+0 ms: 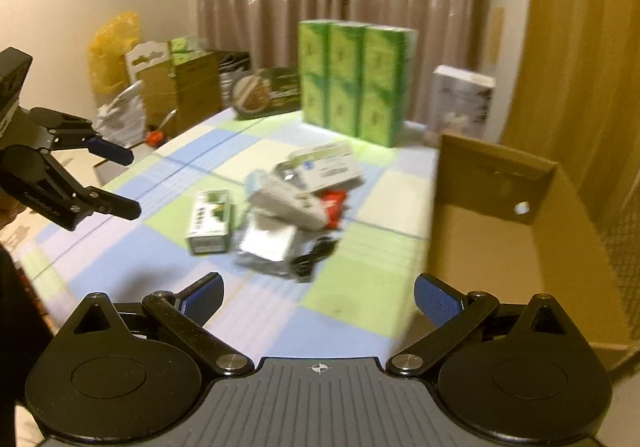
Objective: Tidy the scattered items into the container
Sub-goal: 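Move both tools back over the scattered items, then grasp the green-and-white medicine box with the left tool while the right tool grasps the bagged white pad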
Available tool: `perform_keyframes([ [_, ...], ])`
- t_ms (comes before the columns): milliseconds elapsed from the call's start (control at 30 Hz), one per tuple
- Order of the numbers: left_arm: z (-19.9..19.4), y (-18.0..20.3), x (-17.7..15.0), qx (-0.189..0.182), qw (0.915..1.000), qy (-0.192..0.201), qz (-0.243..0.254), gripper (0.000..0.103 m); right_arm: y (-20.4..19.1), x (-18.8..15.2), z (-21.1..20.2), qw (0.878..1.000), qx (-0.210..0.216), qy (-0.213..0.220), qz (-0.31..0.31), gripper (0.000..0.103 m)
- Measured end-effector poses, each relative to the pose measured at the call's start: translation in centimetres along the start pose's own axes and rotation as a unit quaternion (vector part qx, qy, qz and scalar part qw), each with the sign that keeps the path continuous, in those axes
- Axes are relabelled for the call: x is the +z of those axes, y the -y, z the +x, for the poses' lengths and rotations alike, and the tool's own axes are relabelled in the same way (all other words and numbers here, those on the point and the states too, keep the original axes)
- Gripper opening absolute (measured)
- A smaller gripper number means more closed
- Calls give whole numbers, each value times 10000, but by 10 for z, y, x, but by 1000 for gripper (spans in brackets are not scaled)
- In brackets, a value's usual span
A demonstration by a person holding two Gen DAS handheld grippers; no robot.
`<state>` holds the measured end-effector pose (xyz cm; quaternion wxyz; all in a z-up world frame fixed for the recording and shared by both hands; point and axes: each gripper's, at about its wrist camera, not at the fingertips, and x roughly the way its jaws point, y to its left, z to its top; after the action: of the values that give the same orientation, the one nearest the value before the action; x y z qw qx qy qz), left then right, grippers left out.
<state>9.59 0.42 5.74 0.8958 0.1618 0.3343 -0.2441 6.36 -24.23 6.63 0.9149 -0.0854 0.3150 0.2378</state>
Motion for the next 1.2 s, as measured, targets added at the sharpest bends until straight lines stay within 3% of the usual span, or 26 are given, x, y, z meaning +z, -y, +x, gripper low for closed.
perform_keyframes([
  [367,4,-21,-24,102,9996,-229,-122,94,-30,0,22,9995,239,-167,-138,99],
  [600,24,-26,-30,93,9989,-405,-205,95,-32,1,55,9989,304,-361,-79,99],
  [700,36,-30,-31,326,9971,-540,-434,95,-32,1,75,9985,298,-460,-68,99],
  [933,57,-45,-32,833,9855,-629,-1338,95,-28,6,123,9974,166,-605,364,99],
  [1200,80,-54,-32,1018,9687,-558,-2197,95,-26,12,166,9935,89,-606,963,94],
])
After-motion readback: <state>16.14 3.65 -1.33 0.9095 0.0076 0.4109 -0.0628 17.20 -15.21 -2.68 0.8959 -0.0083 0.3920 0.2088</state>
